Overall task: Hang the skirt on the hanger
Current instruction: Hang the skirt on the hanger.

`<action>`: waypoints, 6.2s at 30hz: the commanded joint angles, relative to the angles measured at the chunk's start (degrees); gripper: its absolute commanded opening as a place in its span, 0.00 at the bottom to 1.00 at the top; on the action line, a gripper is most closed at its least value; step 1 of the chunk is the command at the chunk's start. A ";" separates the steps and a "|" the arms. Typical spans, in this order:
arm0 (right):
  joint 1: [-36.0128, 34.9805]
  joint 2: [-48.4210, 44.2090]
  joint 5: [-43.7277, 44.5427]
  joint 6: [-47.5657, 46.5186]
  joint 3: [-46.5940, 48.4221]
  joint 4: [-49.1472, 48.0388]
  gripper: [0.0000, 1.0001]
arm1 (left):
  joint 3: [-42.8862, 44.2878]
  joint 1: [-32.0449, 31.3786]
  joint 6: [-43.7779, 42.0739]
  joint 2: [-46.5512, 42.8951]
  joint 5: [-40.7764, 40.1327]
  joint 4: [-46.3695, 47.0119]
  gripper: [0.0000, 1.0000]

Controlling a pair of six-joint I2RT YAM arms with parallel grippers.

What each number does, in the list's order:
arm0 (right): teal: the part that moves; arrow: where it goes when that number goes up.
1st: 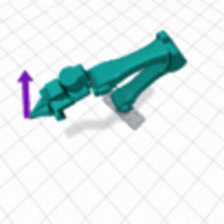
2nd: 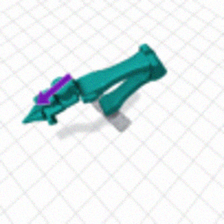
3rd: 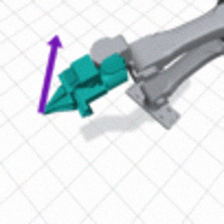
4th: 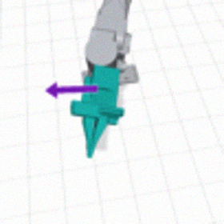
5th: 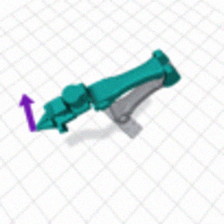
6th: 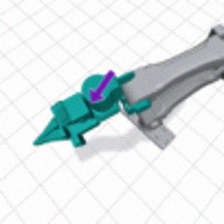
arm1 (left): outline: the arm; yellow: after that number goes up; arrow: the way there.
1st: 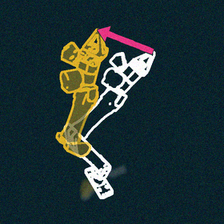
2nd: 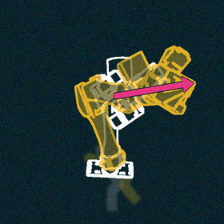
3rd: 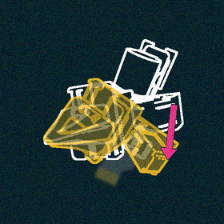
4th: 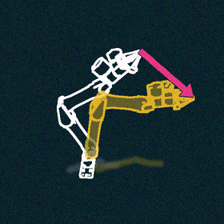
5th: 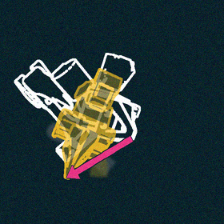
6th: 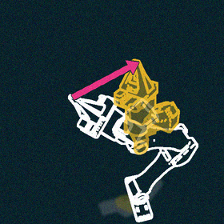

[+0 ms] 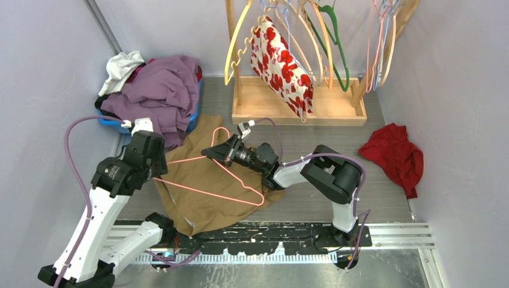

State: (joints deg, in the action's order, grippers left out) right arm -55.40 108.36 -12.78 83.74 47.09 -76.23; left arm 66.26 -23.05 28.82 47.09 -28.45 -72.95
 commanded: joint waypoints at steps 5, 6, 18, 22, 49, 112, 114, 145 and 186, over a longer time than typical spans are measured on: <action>0.06 -3.33 -0.92 0.57 0.89 -5.79 0.01 | 2.82 2.61 -2.44 1.37 1.25 -2.57 0.50; 0.05 -3.39 -0.86 0.62 0.90 -5.79 0.01 | 2.78 2.77 -2.86 1.44 2.04 -2.37 0.50; 0.11 -3.85 -1.08 0.33 0.90 -5.82 0.01 | 2.61 5.11 -4.67 3.35 7.40 -1.51 0.50; 0.18 -4.03 -1.19 0.26 0.96 -5.78 0.01 | 2.87 5.70 -5.17 3.57 6.57 -2.01 0.50; 0.28 -4.90 -1.98 0.09 1.02 -5.78 0.01 | 3.39 6.08 -5.00 4.83 4.18 -2.36 0.49; 2.43 -12.62 -3.17 -0.56 -5.85 -5.71 0.01 | 13.04 6.59 -9.09 2.72 21.01 -6.91 0.43; 2.56 -12.72 -3.30 -0.44 -5.86 -5.69 0.01 | 12.49 6.55 -9.28 2.74 20.91 -7.10 0.43; 3.94 -15.20 -4.13 -0.13 -7.12 -5.69 0.01 | 6.34 6.59 -10.34 4.15 21.70 -3.01 0.43; 3.98 -14.10 -2.52 0.38 -5.69 -5.73 0.01 | 6.06 6.61 -8.78 3.65 30.11 1.73 0.22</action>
State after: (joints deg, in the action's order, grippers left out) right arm -51.20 96.33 -16.38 82.65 39.20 -74.89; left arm 70.24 -16.73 19.27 51.37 -2.02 -74.46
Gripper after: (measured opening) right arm 0.112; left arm 0.219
